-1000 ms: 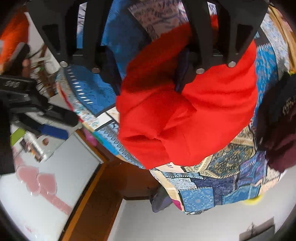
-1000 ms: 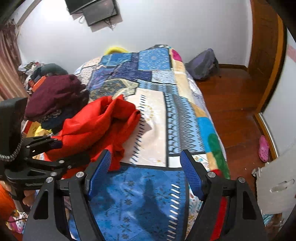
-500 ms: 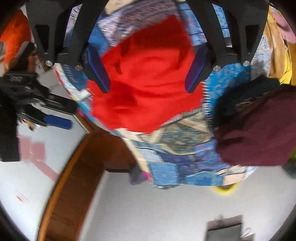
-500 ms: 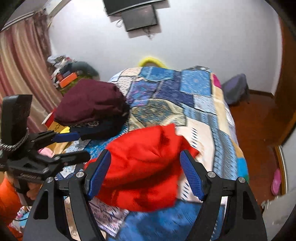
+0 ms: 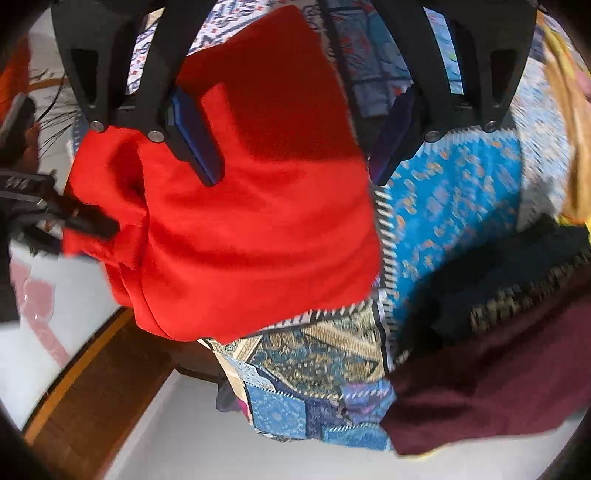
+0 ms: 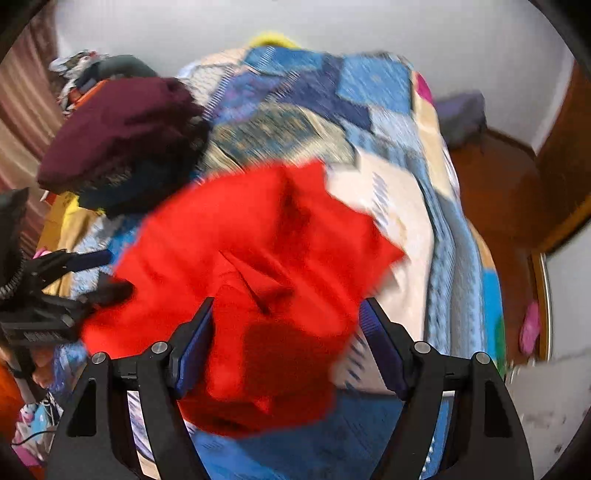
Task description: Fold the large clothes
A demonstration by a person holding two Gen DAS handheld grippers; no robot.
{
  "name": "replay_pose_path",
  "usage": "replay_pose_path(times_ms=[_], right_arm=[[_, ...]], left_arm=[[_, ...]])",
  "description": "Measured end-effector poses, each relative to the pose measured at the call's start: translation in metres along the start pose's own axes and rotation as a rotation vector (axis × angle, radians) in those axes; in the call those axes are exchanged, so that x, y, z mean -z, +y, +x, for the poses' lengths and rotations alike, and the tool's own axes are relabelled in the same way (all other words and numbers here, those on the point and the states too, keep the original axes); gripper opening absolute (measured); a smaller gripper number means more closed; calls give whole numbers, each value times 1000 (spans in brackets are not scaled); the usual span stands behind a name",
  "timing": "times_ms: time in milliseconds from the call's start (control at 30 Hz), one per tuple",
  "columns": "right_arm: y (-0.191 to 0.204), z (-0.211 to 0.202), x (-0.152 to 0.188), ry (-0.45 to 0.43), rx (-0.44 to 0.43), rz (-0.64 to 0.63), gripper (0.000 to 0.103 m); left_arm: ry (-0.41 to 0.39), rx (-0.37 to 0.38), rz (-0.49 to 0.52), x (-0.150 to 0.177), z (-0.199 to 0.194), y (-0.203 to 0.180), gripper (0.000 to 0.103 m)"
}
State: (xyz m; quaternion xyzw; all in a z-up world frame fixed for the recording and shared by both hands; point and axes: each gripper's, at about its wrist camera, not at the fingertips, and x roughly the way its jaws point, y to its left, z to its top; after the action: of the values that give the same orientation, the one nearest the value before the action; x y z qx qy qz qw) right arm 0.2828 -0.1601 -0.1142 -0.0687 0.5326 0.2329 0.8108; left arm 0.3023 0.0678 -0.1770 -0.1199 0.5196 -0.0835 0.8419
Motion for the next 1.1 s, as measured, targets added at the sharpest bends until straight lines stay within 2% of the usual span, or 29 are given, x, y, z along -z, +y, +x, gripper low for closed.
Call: replay_pose_path(times_ms=[200,300,467,667,767,967,1100], right_arm=[[-41,-1,45,6,-121,162,79],[-45,3,57,19,-161,226,79],[-23,-21,41,-7,-107,147,79],[-4,-50,5,-93,-158,125,82],[9,-40,-11,-81,-153,108,82],[7,13,-9,51,-155,113,82],[-7,16,2,34,-181,120,82]], left_arm=[[-8,5,23,19,8,-7,83],[-10,1,26,23,7,-9,83],[-17,-9,48,27,1,-13,83],[-27,-24,71,30,-1,-21,83],[-30,-29,72,30,-1,-22,83],[-54,-10,39,24,-10,-12,83],[-64,20,-82,11,-15,18,83]])
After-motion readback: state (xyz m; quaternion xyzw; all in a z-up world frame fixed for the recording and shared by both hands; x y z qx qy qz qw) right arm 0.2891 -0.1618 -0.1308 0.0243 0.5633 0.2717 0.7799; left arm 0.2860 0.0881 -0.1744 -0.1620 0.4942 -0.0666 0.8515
